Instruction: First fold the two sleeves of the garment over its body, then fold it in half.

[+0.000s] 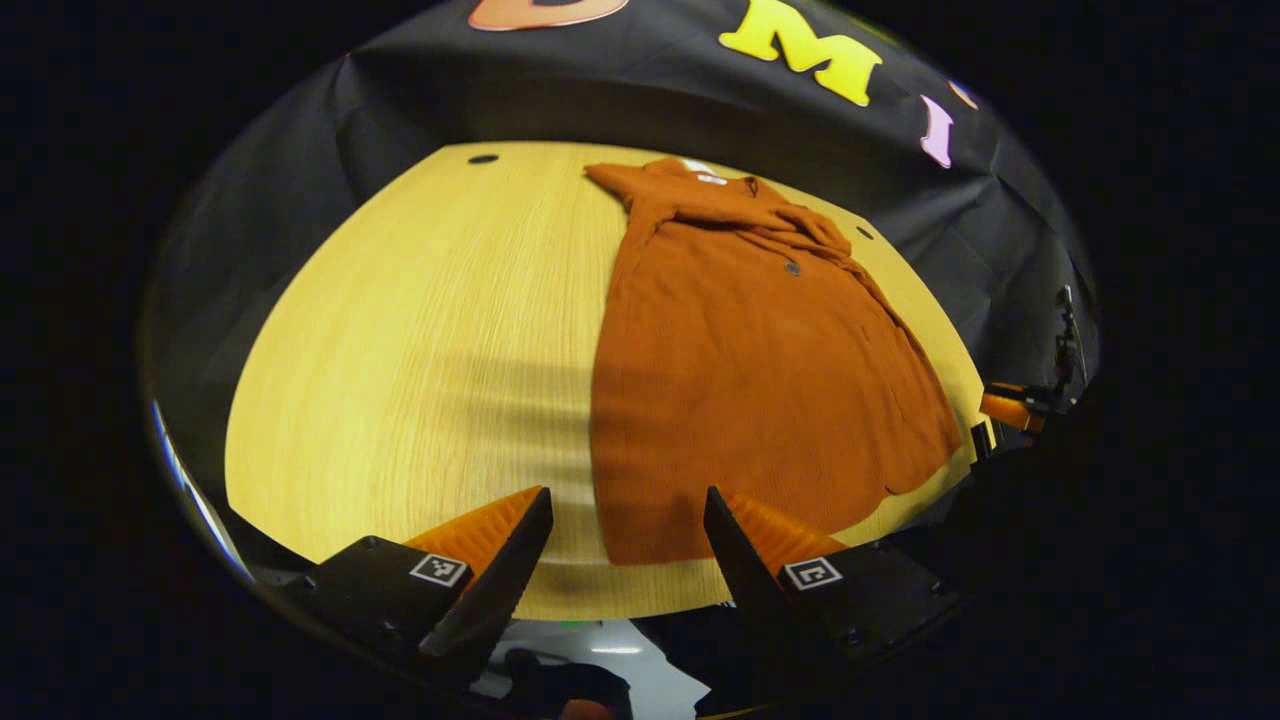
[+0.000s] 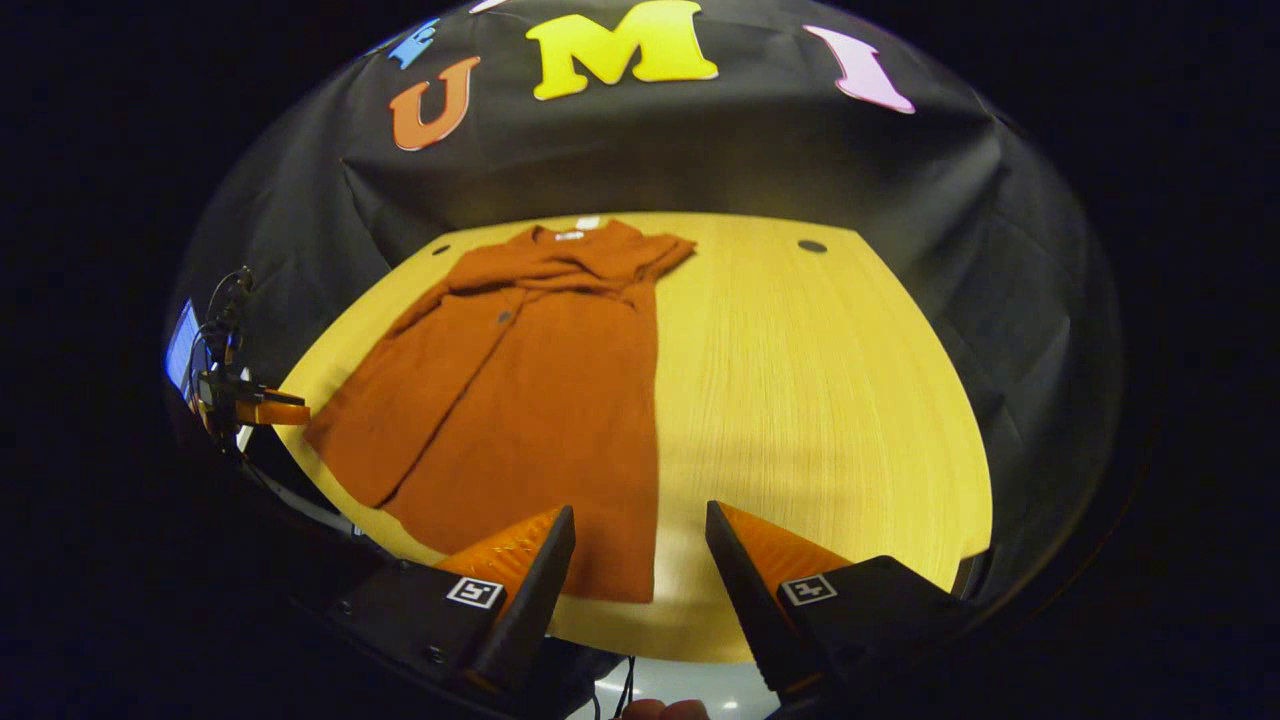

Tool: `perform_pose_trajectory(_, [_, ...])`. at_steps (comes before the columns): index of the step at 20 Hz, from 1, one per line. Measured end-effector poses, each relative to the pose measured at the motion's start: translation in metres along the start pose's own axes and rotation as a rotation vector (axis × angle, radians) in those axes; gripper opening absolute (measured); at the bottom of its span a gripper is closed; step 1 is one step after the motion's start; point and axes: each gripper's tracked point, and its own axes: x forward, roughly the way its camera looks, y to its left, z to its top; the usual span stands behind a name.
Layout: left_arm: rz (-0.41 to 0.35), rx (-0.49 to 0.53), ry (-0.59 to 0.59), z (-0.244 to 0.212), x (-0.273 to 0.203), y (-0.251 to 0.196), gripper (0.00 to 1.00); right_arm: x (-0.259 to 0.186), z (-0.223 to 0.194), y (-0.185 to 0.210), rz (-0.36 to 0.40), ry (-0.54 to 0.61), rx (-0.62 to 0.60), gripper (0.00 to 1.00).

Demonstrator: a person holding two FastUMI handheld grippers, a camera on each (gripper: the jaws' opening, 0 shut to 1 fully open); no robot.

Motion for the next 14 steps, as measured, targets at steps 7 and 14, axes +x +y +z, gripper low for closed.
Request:
perform_pose_trajectory(7, [-0.020,-0.063,0.015,-0.010,0.010,-0.011,0.99,0.027,-0.041,0.016,-0.030,0.071,-0.001,0.86])
perform_pose_trajectory(14, [-0.035,-0.081,0.029,-0.012,0.020,-0.041,1.00,0.029,-0.040,0.028,-0.053,0.080,-0.020,0.85])
